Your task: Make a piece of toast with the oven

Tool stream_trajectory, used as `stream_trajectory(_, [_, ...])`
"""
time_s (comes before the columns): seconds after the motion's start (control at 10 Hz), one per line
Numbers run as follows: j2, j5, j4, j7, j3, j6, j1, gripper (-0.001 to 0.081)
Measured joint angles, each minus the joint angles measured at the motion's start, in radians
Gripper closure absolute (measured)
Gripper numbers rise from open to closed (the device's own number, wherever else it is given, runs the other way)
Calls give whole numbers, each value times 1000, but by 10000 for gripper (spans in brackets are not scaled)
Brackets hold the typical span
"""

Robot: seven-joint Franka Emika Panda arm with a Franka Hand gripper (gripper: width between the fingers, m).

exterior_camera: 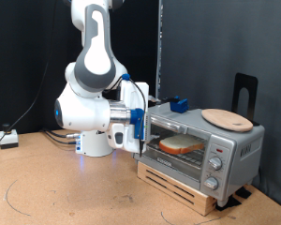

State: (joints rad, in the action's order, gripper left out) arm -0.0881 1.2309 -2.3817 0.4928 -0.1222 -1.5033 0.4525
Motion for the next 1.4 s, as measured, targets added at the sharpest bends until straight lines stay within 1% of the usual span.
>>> stream_trajectory(0.1, [-27, -21, 38, -3, -10, -12, -8, -3])
stream_trajectory(0.2, [-54, -64, 76, -44, -22, -49, -21, -3])
stream_trajectory(0.3, [-75, -64, 105, -87, -33, -115, -38, -3])
stream_trajectory(0.4, [-91, -62, 119, -107, -36, -154, -50, -3])
stream_trajectory(0.5, [-91, -62, 119, -104, -36, -143, -49, -3])
stream_trajectory(0.6, [-93, -43, 122, -92, -36, -124, -49, -3])
stream_trajectory(0.7, [-104, -21, 135, -84, -39, -101, -49, -3])
stream_trajectory(0.8, [-126, -17, 165, -89, -46, -77, -51, -3])
stream_trajectory(0.9, [-159, -20, 203, -93, -54, -72, -56, -3])
stream_trajectory(1.0, [-194, -34, 237, -99, -61, -82, -68, -3])
stream_trajectory(1.1, [-229, -53, 265, -110, -65, -108, -83, -3])
stream_trajectory(1.3, [-295, -77, 307, -154, -68, -163, -113, -3])
stream_trajectory(1.4, [-331, -85, 328, -167, -70, -175, -124, -3])
